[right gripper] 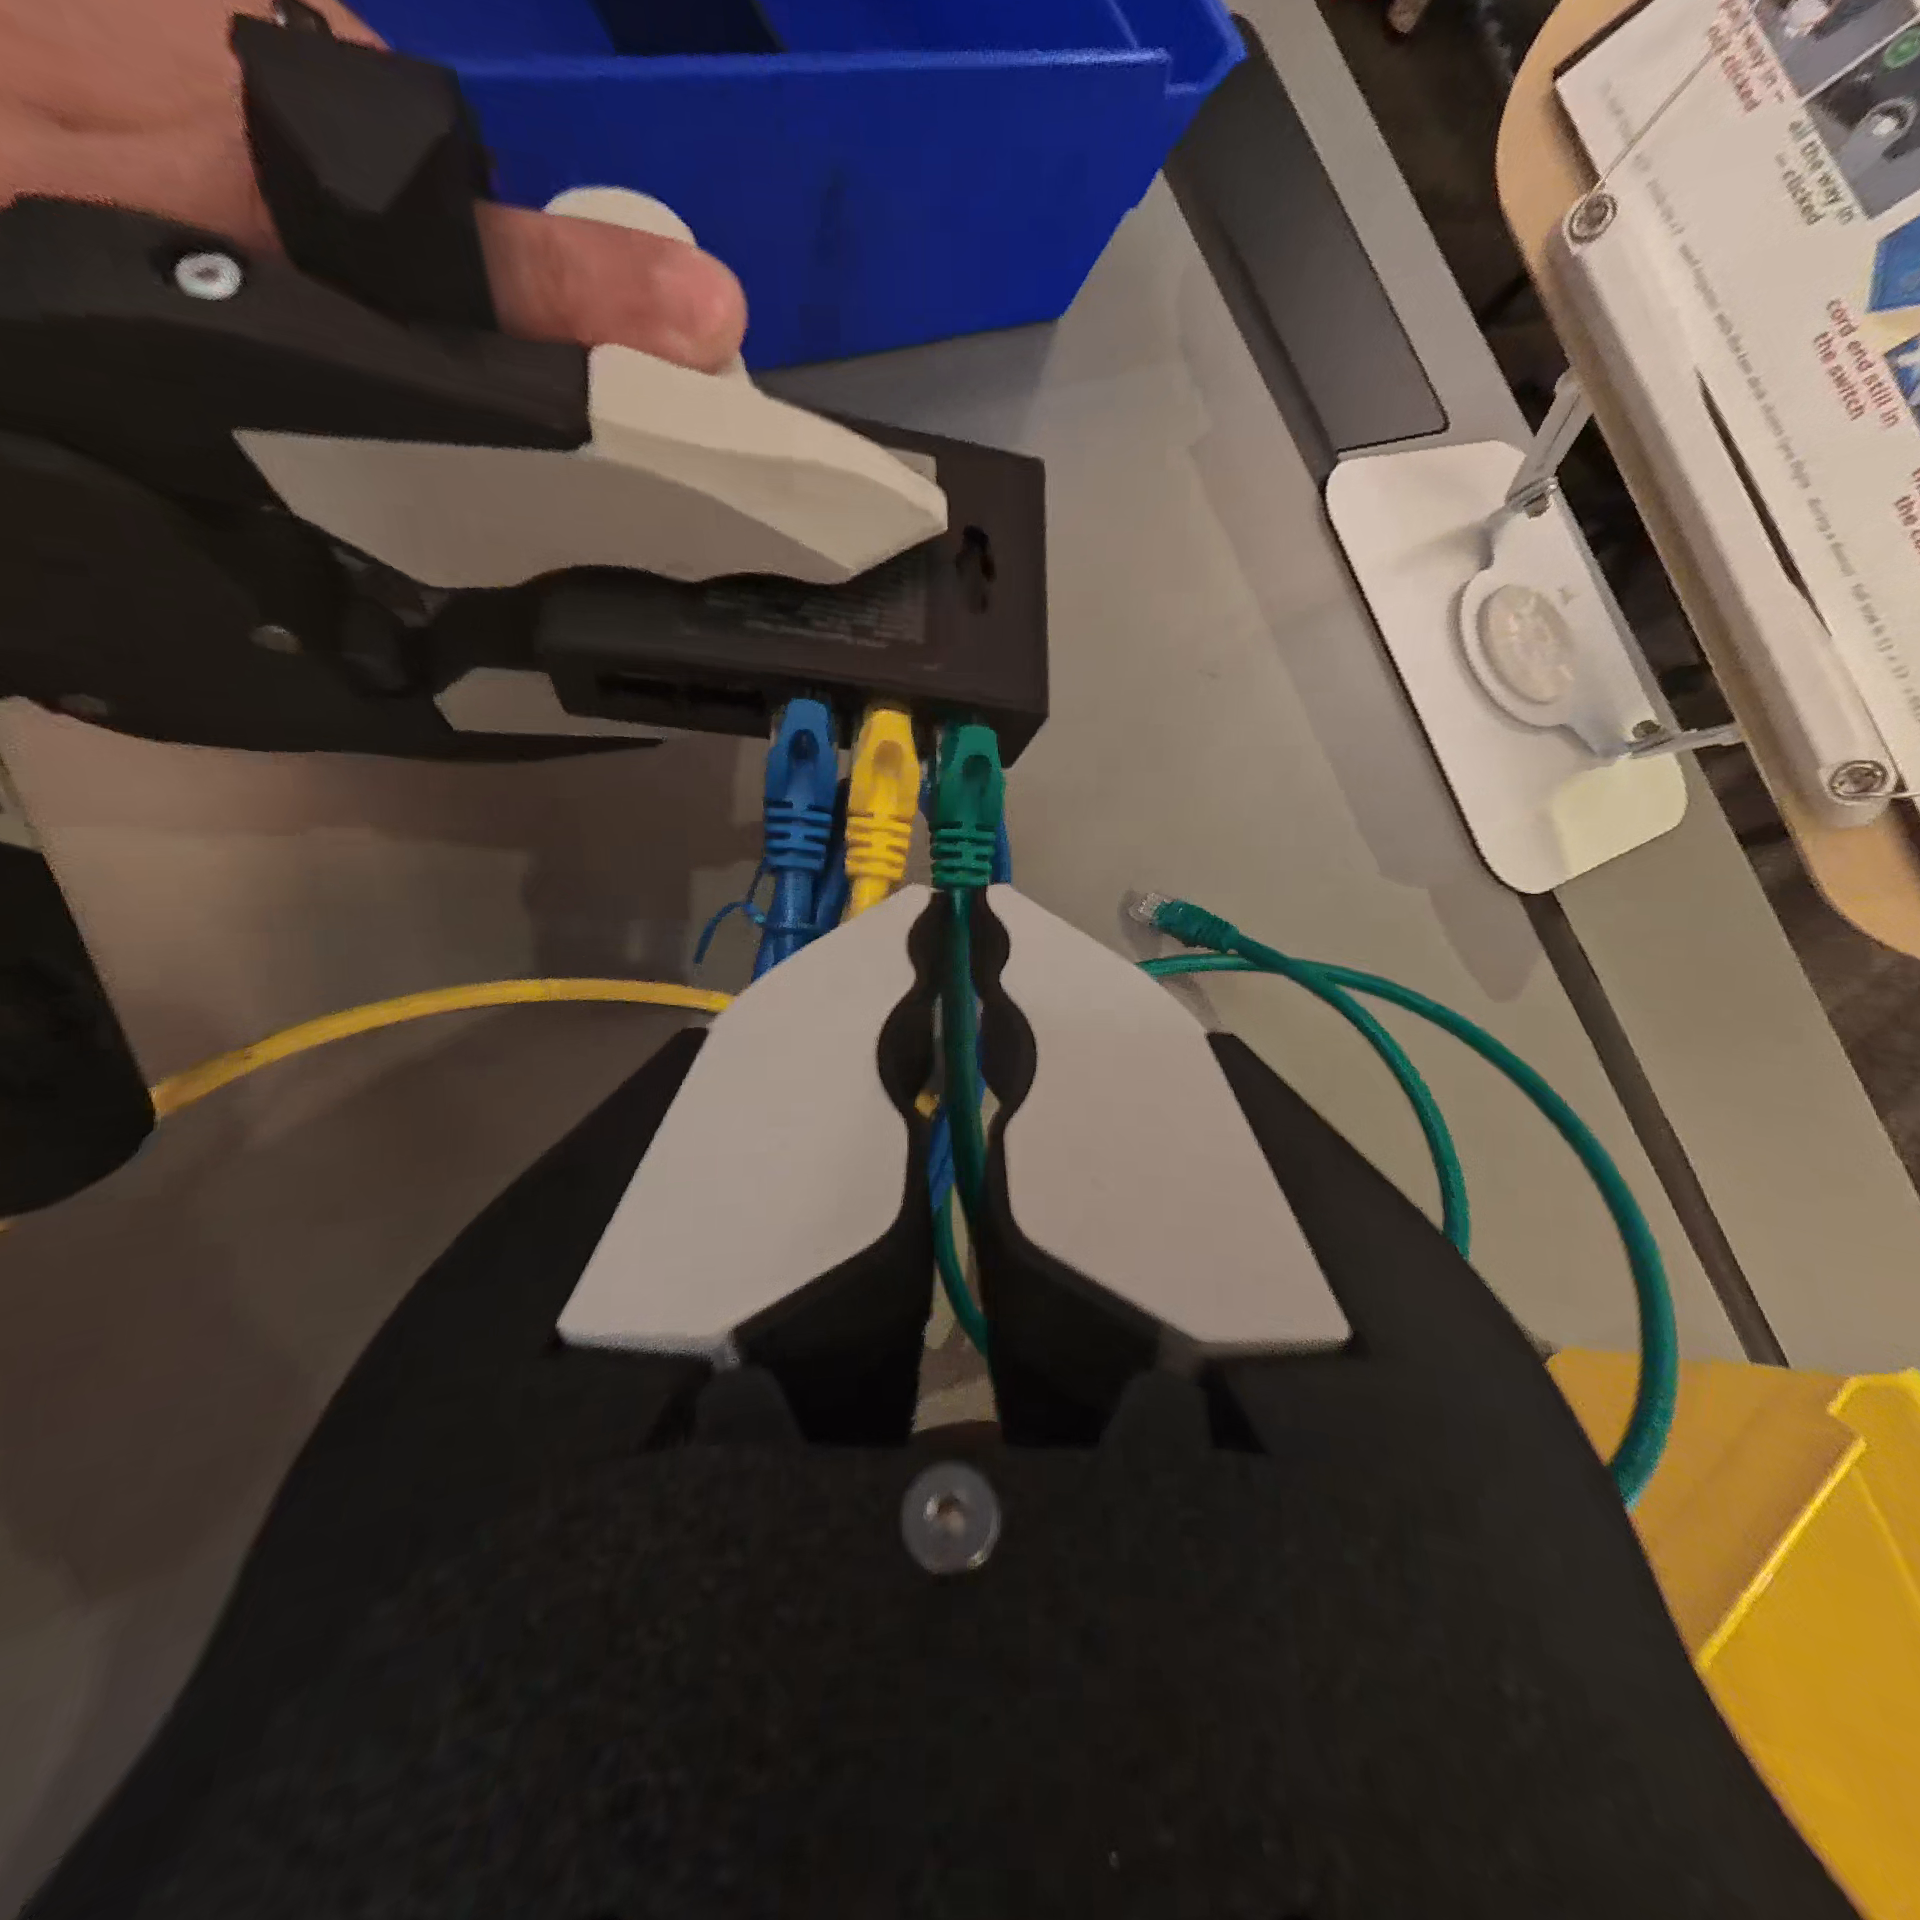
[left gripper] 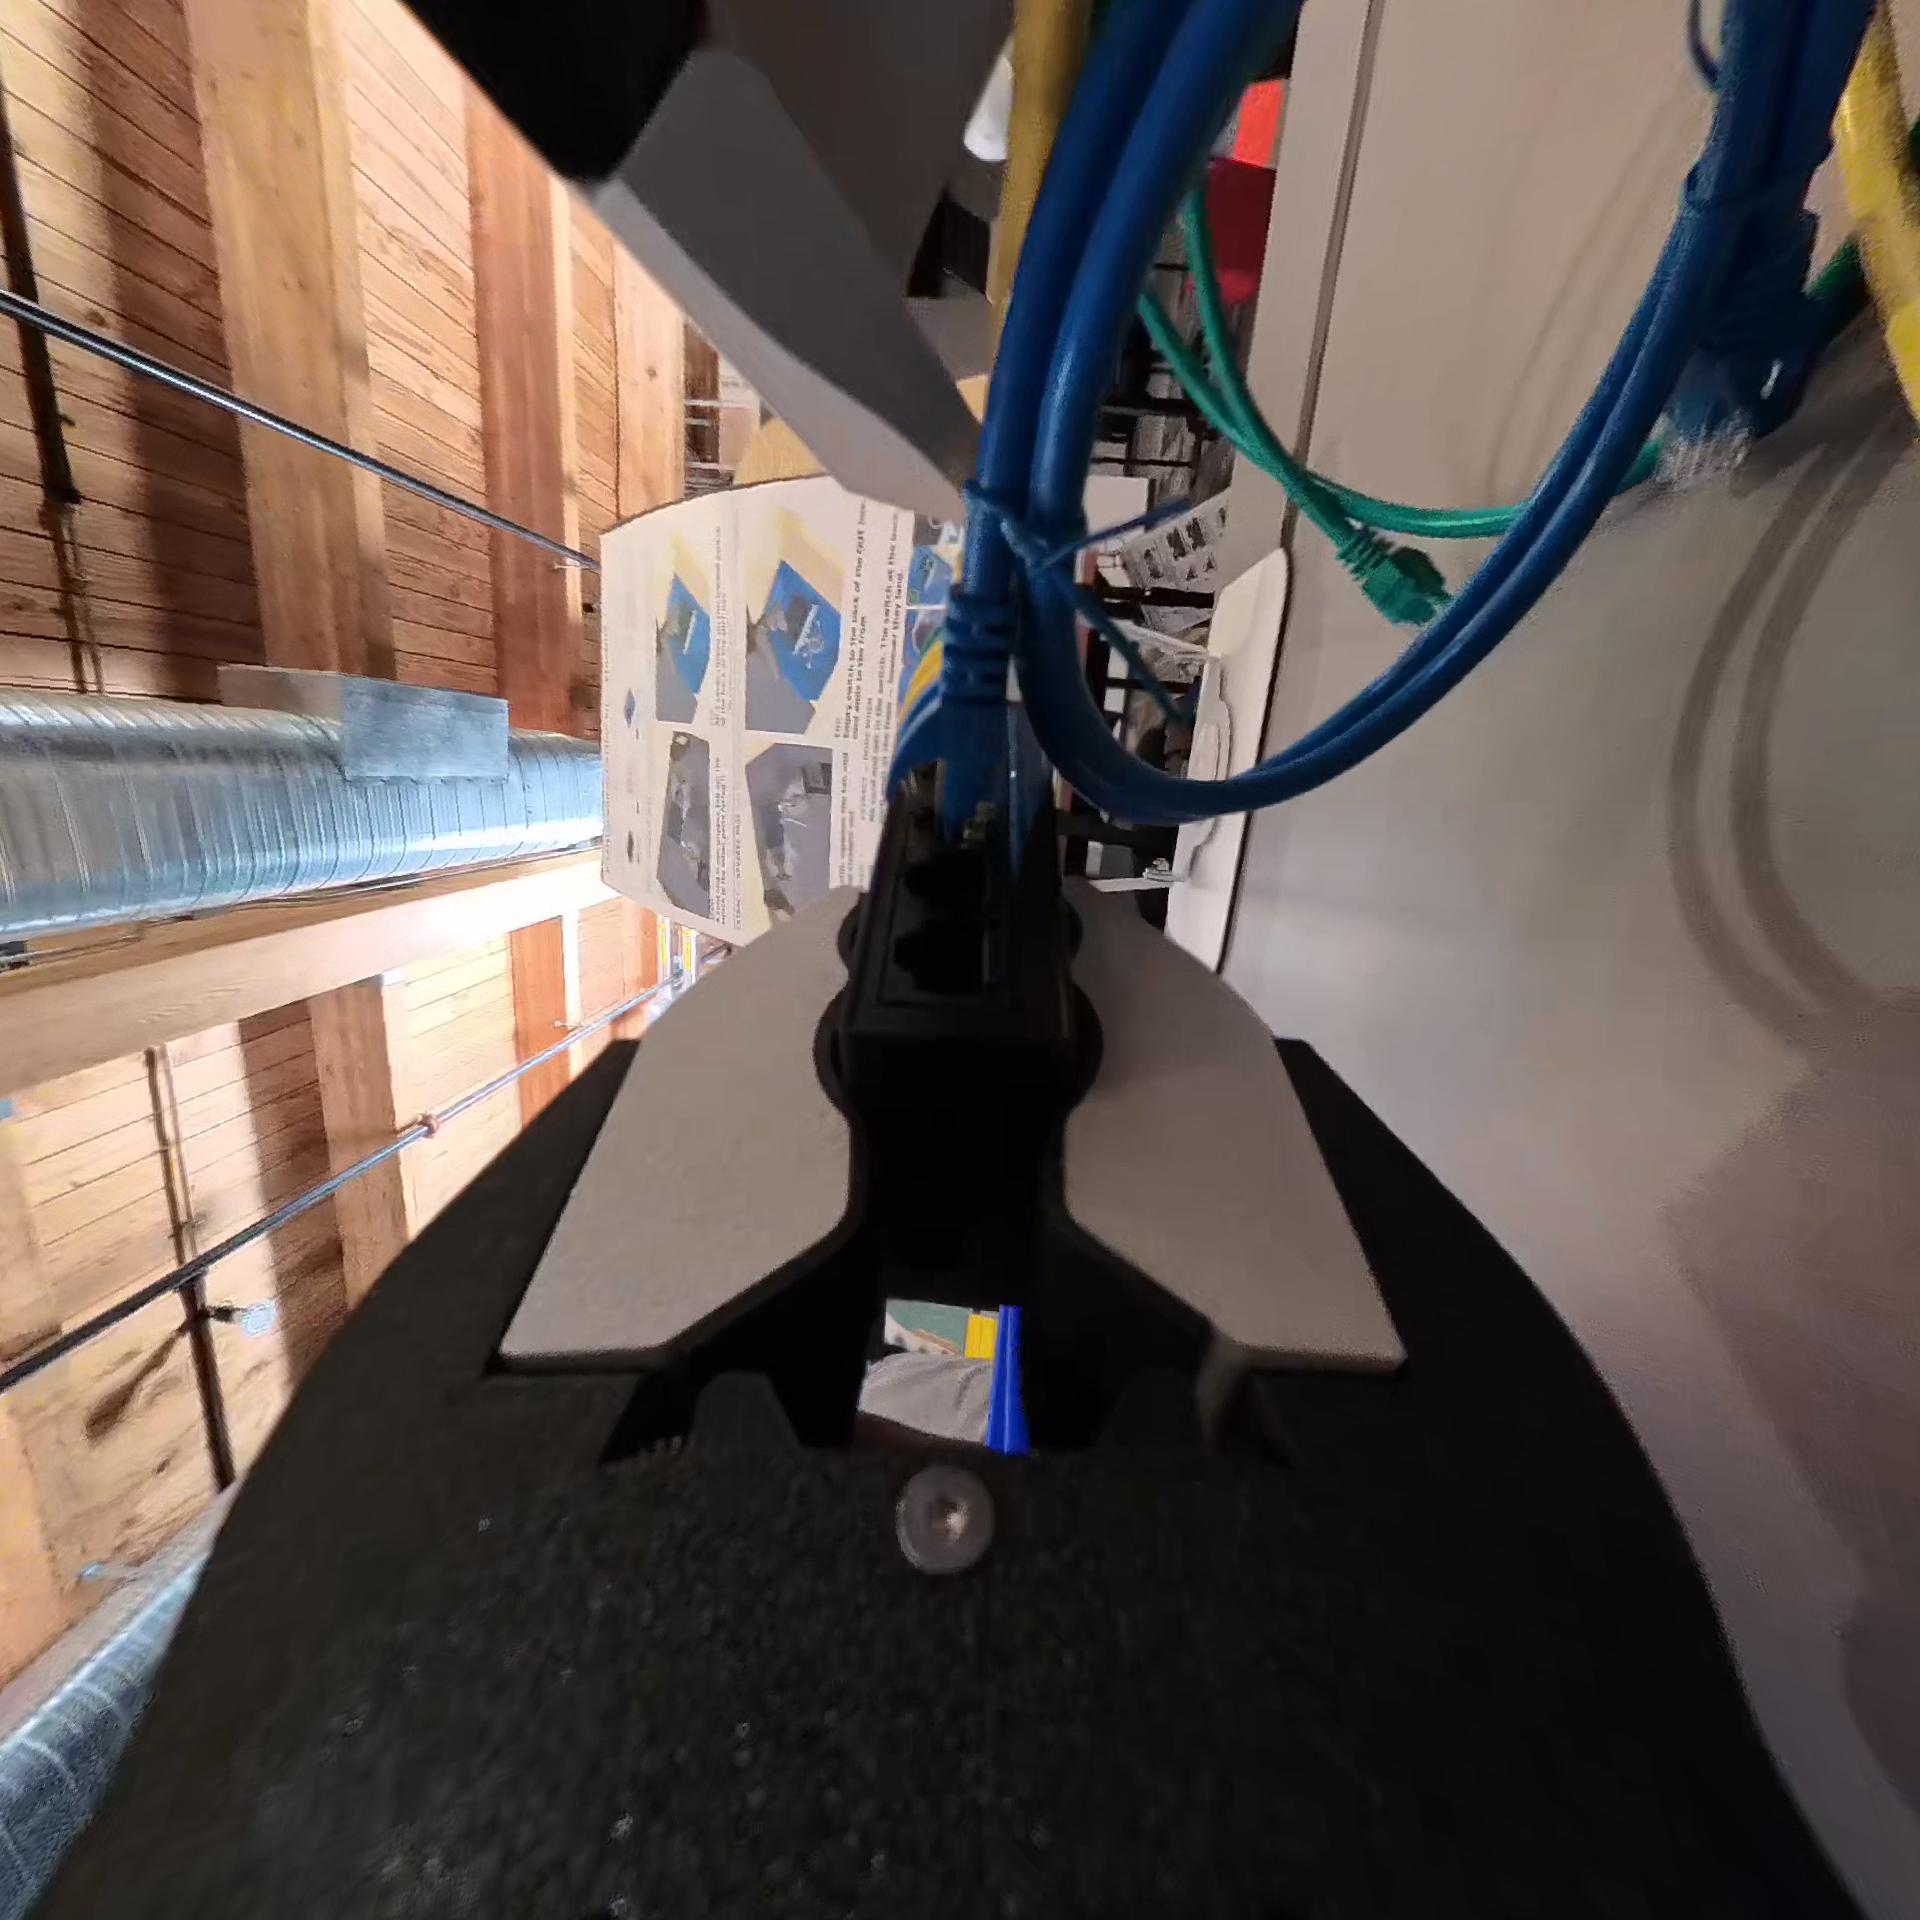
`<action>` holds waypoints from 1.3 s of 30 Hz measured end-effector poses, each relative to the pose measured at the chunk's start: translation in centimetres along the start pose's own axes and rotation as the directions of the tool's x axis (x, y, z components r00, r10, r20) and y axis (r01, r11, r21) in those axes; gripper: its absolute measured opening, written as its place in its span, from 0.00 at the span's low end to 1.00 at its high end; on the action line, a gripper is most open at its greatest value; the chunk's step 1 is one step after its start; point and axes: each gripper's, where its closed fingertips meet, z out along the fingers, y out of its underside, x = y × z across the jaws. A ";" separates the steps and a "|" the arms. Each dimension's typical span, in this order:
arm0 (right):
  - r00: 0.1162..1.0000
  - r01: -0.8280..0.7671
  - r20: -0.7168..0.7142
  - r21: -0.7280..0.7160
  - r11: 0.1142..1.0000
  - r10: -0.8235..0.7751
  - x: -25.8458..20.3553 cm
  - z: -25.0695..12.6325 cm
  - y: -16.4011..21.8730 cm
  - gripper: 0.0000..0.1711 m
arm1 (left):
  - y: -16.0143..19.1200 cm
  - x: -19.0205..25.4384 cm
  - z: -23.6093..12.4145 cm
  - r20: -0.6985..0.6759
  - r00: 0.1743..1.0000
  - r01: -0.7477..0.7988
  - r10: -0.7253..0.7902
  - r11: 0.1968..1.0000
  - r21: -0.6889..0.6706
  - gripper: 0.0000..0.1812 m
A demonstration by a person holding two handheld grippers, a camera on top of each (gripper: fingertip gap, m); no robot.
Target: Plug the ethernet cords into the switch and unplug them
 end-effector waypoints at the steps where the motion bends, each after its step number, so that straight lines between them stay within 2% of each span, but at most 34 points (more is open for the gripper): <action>1: 1.000 0.007 -0.011 -0.003 1.000 -0.007 0.0 0.0 0.1 0.02 | 0.0 0.1 0.0 -0.003 1.000 -0.006 0.006 1.000 -0.001 0.17; 6: 1.000 0.003 0.011 -0.007 1.000 -0.003 -0.5 -0.3 0.8 0.01 | -0.3 0.4 -0.1 -0.011 0.999 -0.037 0.037 0.999 0.011 0.17; 7: 1.000 0.004 0.006 -0.019 1.000 -0.004 -0.4 -0.5 1.0 0.00 | 0.5 0.5 0.1 -0.019 0.999 -0.036 0.035 0.998 -0.043 0.17; 8: 0.998 0.031 -0.057 -0.074 0.997 -0.035 0.7 -0.8 2.1 0.00 | 1.9 0.6 0.5 -0.032 0.999 -0.032 0.029 0.994 -0.101 0.17; 9: 0.994 0.050 -0.090 -0.097 0.994 -0.059 1.6 -1.5 3.0 0.00 | 3.3 0.5 0.9 -0.046 0.999 -0.018 0.012 0.991 -0.132 0.17; 10: 0.998 0.014 -0.065 -0.073 0.997 -0.019 1.8 -2.3 3.5 0.00 | 3.9 -0.2 0.9 -0.028 1.000 -0.006 0.003 0.993 -0.121 0.17; 12: 0.998 -0.055 -0.031 -0.029 0.998 0.054 2.2 -3.8 4.1 0.00 | 1.1 -2.7 -0.6 0.081 0.996 -0.026 0.027 1.000 -0.012 0.16; 15: 0.998 -0.044 -0.054 -0.011 0.999 0.044 2.8 -4.7 4.0 0.00 | -1.6 -2.2 -1.1 0.052 0.998 -0.025 0.025 1.000 0.001 0.16; 17: 1.000 0.013 0.018 0.013 1.000 -0.013 1.4 -5.3 3.1 0.00 | -1.6 -1.8 -1.1 0.052 0.998 -0.026 0.025 0.999 0.018 0.16; 18: 0.998 0.048 0.046 -0.032 0.998 -0.046 0.9 -5.6 3.5 0.02 | -1.2 -1.6 -1.0 0.037 0.999 -0.017 0.017 1.000 0.003 0.16; 20: 0.969 0.111 0.233 -0.107 0.988 -0.083 -2.3 -6.6 4.3 0.01 | -0.7 -1.3 -0.8 0.035 0.999 -0.041 0.041 0.999 -0.006 0.16; 22: 0.973 0.142 0.199 -0.116 0.983 -0.117 -2.2 -7.1 3.8 0.09 | -0.6 -1.1 -0.6 0.024 0.999 -0.026 0.026 1.000 -0.004 0.16; 23: 0.969 0.133 0.217 -0.066 0.989 -0.116 -2.7 -7.3 2.7 0.13 | -0.7 -1.0 -0.6 0.024 0.999 -0.024 0.024 1.000 -0.004 0.16; 25: 0.981 0.104 0.163 0.031 0.994 -0.108 -2.1 -6.7 0.4 0.12 | -1.0 -1.2 -0.8 0.043 0.999 -0.029 0.029 1.000 0.008 0.16; 27: 0.988 0.141 0.065 -0.010 0.990 -0.141 -0.5 -5.1 0.6 0.13 | -1.2 -1.2 -1.0 0.051 0.998 -0.040 0.040 0.999 0.014 0.16; 29: 0.987 0.126 0.101 -0.021 0.992 -0.124 -0.8 -3.7 0.7 0.13 | -1.6 -1.3 -1.3 0.062 0.996 -0.059 0.057 0.998 0.025 0.16; 31: 0.985 0.110 0.134 -0.039 0.993 -0.104 -1.1 -2.6 0.8 0.09 | -1.9 -1.2 -1.5 0.065 0.996 -0.061 0.059 0.997 0.039 0.16; 33: 0.986 0.122 0.126 -0.068 0.990 -0.113 -0.9 -1.8 1.0 0.09 | -2.0 -1.1 -1.6 0.065 0.996 -0.068 0.066 0.997 0.031 0.16; 36: 0.986 0.123 0.117 -0.042 0.992 -0.117 -0.9 -1.5 0.4 0.04 | -1.4 -1.2 -1.4 0.057 0.997 -0.052 0.051 0.998 0.017 0.16; 39: 0.991 0.110 0.086 -0.035 0.993 -0.107 -0.8 -0.9 0.3 0.04 | -1.0 -0.9 -1.2 0.040 0.998 -0.050 0.049 0.999 0.007 0.16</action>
